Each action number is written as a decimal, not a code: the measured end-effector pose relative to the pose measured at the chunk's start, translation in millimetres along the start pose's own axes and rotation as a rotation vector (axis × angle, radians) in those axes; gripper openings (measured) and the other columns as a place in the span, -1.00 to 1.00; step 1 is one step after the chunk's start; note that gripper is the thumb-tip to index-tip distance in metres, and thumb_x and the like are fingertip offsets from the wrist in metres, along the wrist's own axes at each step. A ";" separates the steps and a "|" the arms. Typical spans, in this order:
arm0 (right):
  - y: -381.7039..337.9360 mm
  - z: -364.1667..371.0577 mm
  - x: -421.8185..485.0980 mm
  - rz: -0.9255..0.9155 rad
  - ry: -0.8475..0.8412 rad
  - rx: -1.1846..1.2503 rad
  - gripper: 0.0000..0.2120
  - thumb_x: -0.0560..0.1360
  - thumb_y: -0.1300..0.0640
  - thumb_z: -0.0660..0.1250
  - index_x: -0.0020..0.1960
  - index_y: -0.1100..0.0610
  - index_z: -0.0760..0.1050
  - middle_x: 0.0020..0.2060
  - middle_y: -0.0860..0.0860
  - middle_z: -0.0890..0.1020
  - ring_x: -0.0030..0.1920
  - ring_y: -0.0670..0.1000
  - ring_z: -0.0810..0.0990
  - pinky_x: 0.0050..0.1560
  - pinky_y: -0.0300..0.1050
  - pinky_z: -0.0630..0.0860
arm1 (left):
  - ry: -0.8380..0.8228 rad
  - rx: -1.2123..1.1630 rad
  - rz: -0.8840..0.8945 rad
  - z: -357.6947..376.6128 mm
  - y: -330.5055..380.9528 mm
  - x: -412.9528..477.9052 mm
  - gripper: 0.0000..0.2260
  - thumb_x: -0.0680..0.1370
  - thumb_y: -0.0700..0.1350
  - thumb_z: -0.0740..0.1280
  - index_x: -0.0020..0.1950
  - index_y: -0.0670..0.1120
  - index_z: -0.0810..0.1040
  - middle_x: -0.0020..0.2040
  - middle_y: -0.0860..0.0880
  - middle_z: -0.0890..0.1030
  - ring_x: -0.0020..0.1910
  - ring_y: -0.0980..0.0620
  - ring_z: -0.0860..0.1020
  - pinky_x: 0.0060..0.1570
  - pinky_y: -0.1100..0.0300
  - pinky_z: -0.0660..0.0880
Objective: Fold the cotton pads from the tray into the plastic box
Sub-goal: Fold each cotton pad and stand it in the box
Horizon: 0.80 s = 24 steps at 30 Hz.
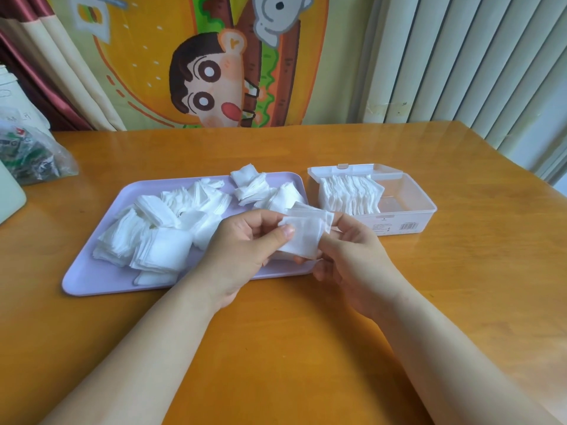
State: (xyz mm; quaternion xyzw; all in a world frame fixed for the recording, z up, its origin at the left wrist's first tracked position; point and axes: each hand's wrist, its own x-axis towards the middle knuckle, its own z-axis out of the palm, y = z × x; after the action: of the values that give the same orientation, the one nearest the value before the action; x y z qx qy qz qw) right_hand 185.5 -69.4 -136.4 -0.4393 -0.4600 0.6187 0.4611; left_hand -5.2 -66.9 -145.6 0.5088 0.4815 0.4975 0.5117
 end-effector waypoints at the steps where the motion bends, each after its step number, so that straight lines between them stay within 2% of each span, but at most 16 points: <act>1: 0.3 0.3 -0.3 -0.011 -0.016 -0.010 -0.78 0.66 0.36 0.24 0.24 0.24 0.59 -0.16 0.33 0.69 -0.17 0.21 0.64 -0.40 -0.13 0.42 | 0.009 -0.010 -0.004 0.1 -0.1 0.5 -0.84 0.58 -0.12 0.50 0.14 -0.09 0.69 0.00 -0.26 0.69 -0.16 -0.08 0.61 -0.29 0.25 0.42; 2: 1.0 0.5 -0.4 -0.019 -0.035 -0.017 -0.77 0.69 0.33 0.24 0.26 0.21 0.62 -0.11 0.33 0.70 -0.16 0.17 0.68 -0.39 -0.14 0.42 | 0.027 -0.026 -0.008 0.7 0.8 0.6 -0.85 0.58 -0.12 0.51 0.13 -0.09 0.68 -0.01 -0.24 0.70 -0.15 -0.09 0.62 -0.30 0.28 0.43; 6: 0.0 3.0 -2.4 -0.018 -0.088 -0.017 -0.77 0.72 0.24 0.25 0.26 0.17 0.66 0.02 0.16 0.78 -0.15 0.05 0.71 -0.38 -0.15 0.42 | 0.079 -0.075 -0.006 4.2 2.5 0.2 -0.89 0.57 -0.17 0.49 0.08 -0.08 0.64 -0.16 -0.06 0.63 -0.29 0.13 0.53 -0.36 0.38 0.42; 14: -0.1 3.7 -3.5 -0.021 -0.114 -0.014 -0.74 0.75 0.23 0.21 0.28 0.19 0.65 0.02 0.14 0.77 -0.14 0.05 0.72 -0.39 -0.16 0.43 | 0.096 -0.040 -0.018 6.9 4.5 -1.2 -0.90 0.58 -0.12 0.49 0.07 -0.03 0.65 -0.12 -0.05 0.66 -0.21 0.11 0.56 -0.31 0.37 0.45; 21: 0.6 4.0 -3.4 -0.026 -0.134 -0.012 -0.75 0.74 0.23 0.20 0.28 0.21 0.63 0.01 0.13 0.77 -0.13 0.07 0.73 -0.40 -0.16 0.42 | 0.125 -0.026 -0.008 8.7 3.9 -1.1 -0.90 0.56 -0.10 0.51 0.03 0.04 0.65 -0.13 0.02 0.69 -0.15 0.11 0.60 -0.08 0.18 0.49; 24: 1.2 3.8 -3.6 -0.026 -0.138 -0.002 -0.75 0.74 0.23 0.21 0.28 0.20 0.63 0.01 0.13 0.76 -0.12 0.09 0.73 -0.41 -0.16 0.42 | 0.151 -0.003 0.009 9.0 4.7 -1.6 -0.87 0.55 -0.09 0.53 0.05 0.05 0.64 -0.12 0.00 0.70 -0.12 0.10 0.61 -0.06 0.15 0.49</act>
State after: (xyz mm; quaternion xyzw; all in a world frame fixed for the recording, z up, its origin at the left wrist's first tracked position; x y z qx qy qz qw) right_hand 182.3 -73.7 -136.4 -0.3899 -0.4971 0.6410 0.4358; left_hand 3.6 -68.9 -140.8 0.4712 0.5159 0.5373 0.4724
